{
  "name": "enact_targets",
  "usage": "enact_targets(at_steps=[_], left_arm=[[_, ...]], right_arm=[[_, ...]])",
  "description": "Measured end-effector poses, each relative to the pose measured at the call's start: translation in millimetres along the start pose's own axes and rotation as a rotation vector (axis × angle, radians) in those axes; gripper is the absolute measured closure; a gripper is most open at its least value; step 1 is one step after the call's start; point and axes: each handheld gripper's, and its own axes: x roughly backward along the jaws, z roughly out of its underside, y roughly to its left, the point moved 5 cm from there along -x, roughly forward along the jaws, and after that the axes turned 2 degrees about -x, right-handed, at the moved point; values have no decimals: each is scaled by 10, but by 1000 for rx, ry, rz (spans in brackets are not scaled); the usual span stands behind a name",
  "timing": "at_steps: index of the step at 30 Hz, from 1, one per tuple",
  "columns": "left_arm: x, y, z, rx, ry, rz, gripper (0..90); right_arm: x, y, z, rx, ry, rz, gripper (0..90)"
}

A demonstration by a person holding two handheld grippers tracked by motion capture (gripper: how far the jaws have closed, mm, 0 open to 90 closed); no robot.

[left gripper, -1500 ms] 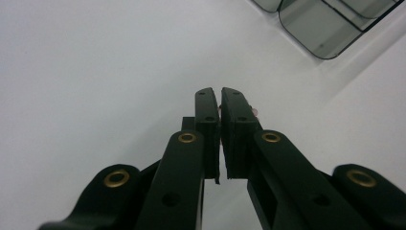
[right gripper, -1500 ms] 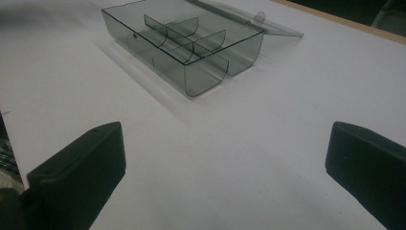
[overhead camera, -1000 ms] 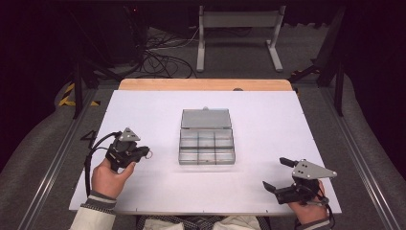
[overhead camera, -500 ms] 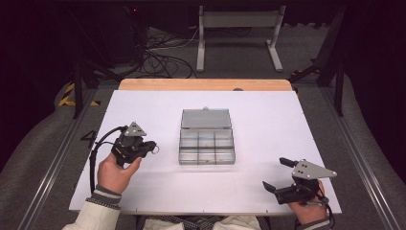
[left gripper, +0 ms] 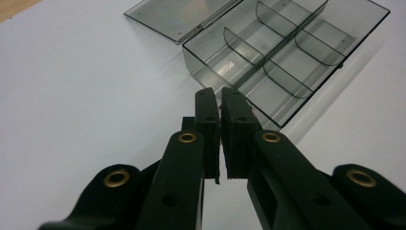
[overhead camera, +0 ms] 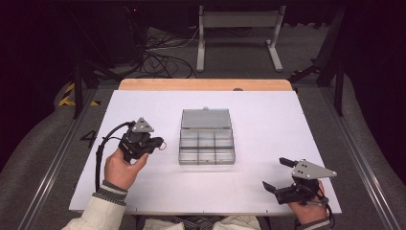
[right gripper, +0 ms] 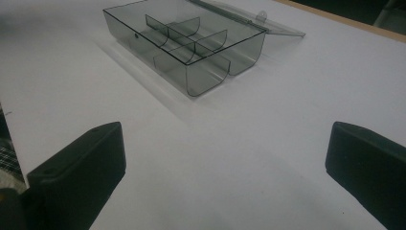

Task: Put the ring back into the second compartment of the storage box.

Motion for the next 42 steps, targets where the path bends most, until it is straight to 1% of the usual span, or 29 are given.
enact_targets(at_steps=[6, 10, 16, 38, 39, 42], left_arm=[[-58, -40, -97, -4, -27, 12, 865], [-116, -66, -164, 0, -41, 30, 865], [-183, -102, -255, 6, -55, 43, 865], [-429, -228, -506, -5, -69, 63, 865], [-434, -233, -516, -14, -66, 62, 864], [-458, -257, -540, -17, -70, 61, 865]], right_arm=[[0, 1, 0, 0, 1, 0, 8], [2, 1, 1, 1, 0, 0, 8], [3, 0, 3, 1, 1, -3, 8], [3, 1, 4, 2, 2, -6, 8], [4, 0, 4, 2, 1, -6, 8], [5, -1, 5, 3, 3, -5, 8]])
